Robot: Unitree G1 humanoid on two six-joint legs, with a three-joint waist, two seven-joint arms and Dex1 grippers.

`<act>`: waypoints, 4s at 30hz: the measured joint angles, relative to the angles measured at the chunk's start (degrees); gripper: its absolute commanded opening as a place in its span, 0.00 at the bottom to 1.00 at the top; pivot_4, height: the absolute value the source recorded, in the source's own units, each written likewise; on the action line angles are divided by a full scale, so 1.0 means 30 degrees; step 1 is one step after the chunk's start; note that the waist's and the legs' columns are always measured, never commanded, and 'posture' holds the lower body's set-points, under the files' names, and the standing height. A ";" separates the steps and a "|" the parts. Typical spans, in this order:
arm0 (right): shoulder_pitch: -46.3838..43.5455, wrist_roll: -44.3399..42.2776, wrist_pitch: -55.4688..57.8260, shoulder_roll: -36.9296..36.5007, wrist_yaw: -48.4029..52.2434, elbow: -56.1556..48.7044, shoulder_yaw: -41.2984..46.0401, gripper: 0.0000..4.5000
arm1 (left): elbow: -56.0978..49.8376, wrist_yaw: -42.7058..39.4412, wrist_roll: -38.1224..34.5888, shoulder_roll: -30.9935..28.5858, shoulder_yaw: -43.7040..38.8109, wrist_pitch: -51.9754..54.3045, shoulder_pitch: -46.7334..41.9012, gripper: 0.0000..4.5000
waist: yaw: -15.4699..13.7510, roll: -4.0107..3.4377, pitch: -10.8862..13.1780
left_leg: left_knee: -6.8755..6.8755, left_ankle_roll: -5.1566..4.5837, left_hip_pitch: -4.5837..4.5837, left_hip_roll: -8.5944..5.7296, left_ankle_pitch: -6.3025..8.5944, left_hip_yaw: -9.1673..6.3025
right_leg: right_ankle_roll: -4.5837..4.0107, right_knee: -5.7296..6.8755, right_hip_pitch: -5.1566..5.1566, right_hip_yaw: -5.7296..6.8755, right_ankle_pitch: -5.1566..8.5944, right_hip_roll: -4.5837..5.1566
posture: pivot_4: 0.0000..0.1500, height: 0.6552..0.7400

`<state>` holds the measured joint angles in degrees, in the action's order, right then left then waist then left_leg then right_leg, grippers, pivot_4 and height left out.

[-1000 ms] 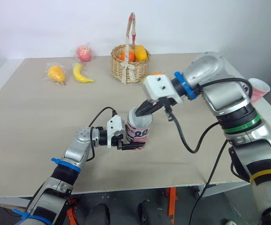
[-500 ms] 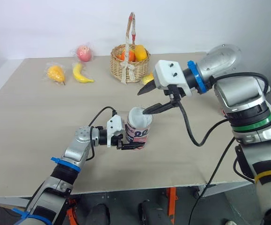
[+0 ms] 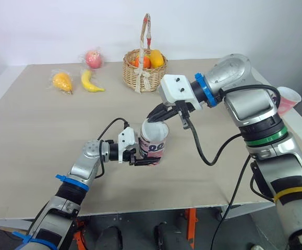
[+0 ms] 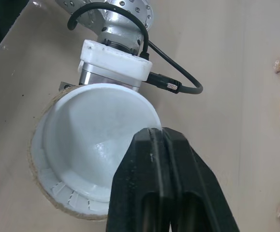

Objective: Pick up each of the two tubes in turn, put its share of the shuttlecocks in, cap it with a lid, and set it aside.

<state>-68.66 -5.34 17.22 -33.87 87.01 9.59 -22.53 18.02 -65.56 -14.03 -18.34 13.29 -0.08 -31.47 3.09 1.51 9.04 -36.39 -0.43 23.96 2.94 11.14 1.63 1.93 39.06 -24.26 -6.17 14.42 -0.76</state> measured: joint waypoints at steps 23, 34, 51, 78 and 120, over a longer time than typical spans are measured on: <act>0.3421 0.0656 -0.1583 -0.6779 0.0873 0.0746 0.0144 0.01 | 0.0306 -0.0050 -0.0020 0.0006 -0.0021 -0.0282 -0.0087 0.71 | 0.0007 -0.0006 0.0008 | 0.0009 0.0030 -0.0021 -0.0021 0.0021 0.0061 | 0.0035 -0.0022 0.0002 -0.0060 0.0016 0.0025 | 1.00 1.00; 0.5102 0.4368 -0.3802 -0.4583 -0.0769 0.2445 -0.1447 0.21 | 0.0187 -0.0030 -0.0019 -0.0018 -0.0003 -0.0254 -0.0078 0.71 | -0.0007 -0.0078 0.0052 | -0.0001 0.0030 -0.0015 -0.0023 0.0016 0.0033 | 0.0047 -0.0015 0.0010 -0.0061 0.0006 0.0004 | 1.00 1.00; 0.4279 0.4263 0.1170 -0.4114 -0.0325 0.4264 -0.0184 0.63 | -0.0041 0.0078 -0.0020 -0.0086 -0.0064 -0.0232 0.0141 0.71 | 0.0024 -0.0079 0.0050 | 0.0006 0.0030 -0.0029 -0.0015 0.0018 0.0023 | 0.0025 -0.0013 0.0018 -0.0059 0.0009 -0.0004 | 1.00 1.00; 0.7227 0.2324 0.8639 -0.4227 -0.1708 0.0286 -0.0023 0.11 | -0.0391 0.0443 -0.0036 -0.0131 -0.0108 -0.0034 0.0419 0.71 | 0.0042 -0.0079 0.0046 | -0.0001 0.0030 -0.0019 -0.0023 0.0019 -0.0007 | 0.0061 -0.0009 0.0026 -0.0057 0.0011 -0.0023 | 1.00 1.00; -0.2998 0.2151 -0.4035 0.0193 0.0330 0.2141 -0.1355 0.01 | 0.0243 -0.0022 -0.0026 -0.0307 -0.0094 -0.0056 -0.0088 0.71 | 0.0361 -0.0040 0.0031 | 0.0001 0.0034 -0.0112 -0.0030 0.0017 -0.0001 | 0.0021 -0.0010 0.0104 -0.0046 0.0006 0.0010 | 1.00 1.00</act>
<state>-77.65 1.11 5.12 -33.29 88.00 16.02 -26.60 18.75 -65.62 -14.11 -19.26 13.01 -0.25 -31.74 4.17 1.39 9.13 -36.39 -0.32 23.63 2.85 11.19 1.62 2.00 39.03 -23.95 -6.31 14.44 -0.73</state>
